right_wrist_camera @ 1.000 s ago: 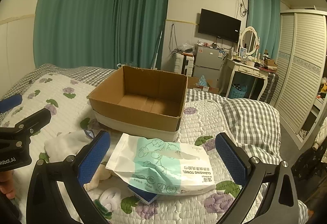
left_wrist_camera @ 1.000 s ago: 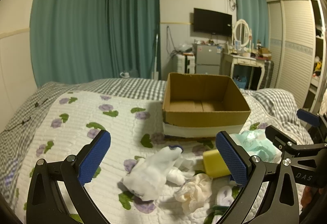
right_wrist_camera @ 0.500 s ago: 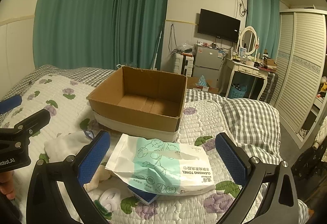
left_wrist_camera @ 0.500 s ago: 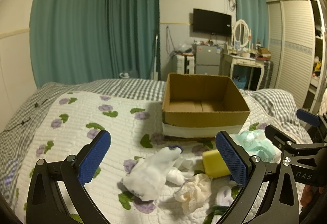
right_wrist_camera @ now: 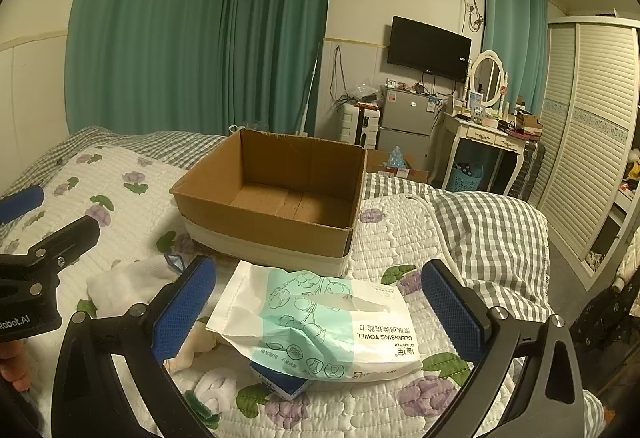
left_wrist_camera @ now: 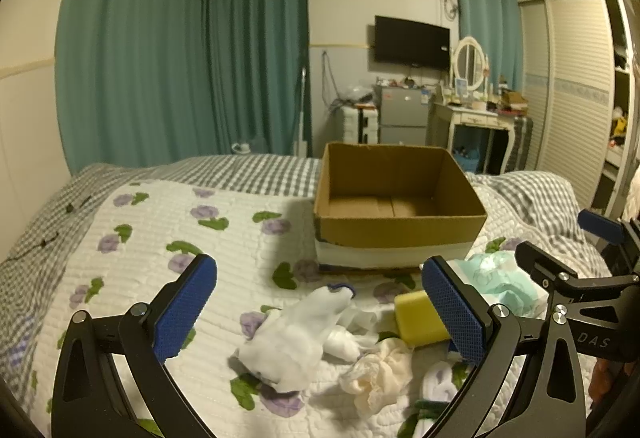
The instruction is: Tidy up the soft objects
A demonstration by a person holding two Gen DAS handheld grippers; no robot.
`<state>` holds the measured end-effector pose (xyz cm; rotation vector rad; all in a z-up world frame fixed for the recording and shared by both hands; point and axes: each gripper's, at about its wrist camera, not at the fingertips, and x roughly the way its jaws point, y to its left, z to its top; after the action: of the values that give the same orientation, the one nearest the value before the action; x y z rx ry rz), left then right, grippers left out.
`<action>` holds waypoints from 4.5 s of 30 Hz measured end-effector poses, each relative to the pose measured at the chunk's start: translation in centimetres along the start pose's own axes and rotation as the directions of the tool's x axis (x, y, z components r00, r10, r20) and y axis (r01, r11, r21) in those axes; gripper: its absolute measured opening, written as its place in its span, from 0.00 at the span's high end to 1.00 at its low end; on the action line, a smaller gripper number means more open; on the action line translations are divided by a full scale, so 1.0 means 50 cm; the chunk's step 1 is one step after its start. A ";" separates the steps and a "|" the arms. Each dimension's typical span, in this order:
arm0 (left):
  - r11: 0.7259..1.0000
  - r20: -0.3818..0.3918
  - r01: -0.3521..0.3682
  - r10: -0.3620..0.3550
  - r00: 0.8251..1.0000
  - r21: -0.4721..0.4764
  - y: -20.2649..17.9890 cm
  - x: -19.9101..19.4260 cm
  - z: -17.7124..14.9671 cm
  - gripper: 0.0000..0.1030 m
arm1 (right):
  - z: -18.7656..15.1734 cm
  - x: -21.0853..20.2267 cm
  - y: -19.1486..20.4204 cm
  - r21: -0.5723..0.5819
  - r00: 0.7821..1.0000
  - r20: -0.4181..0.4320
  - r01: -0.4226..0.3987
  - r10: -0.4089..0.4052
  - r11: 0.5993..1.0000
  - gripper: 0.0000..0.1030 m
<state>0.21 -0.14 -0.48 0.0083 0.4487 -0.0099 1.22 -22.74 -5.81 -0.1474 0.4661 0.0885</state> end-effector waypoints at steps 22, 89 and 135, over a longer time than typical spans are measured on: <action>1.000 0.000 0.007 -0.007 1.000 -0.009 0.000 -0.004 0.001 0.00 | 0.000 0.005 0.003 -0.002 1.000 -0.003 0.001 -0.001 1.000 0.00; 0.978 -0.269 0.192 -0.165 0.949 0.076 -0.060 0.021 0.056 0.92 | 0.092 -0.070 -0.062 -0.024 0.981 -0.104 -0.167 0.164 0.986 0.84; 0.984 -0.150 0.116 -0.096 0.984 0.135 -0.008 0.113 0.209 0.00 | 0.295 0.017 -0.084 -0.046 0.996 -0.048 -0.083 0.081 0.995 0.01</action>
<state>9.80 -0.68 6.48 0.1274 0.5907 -0.1478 8.97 -24.44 7.36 -0.1776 0.5166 0.1774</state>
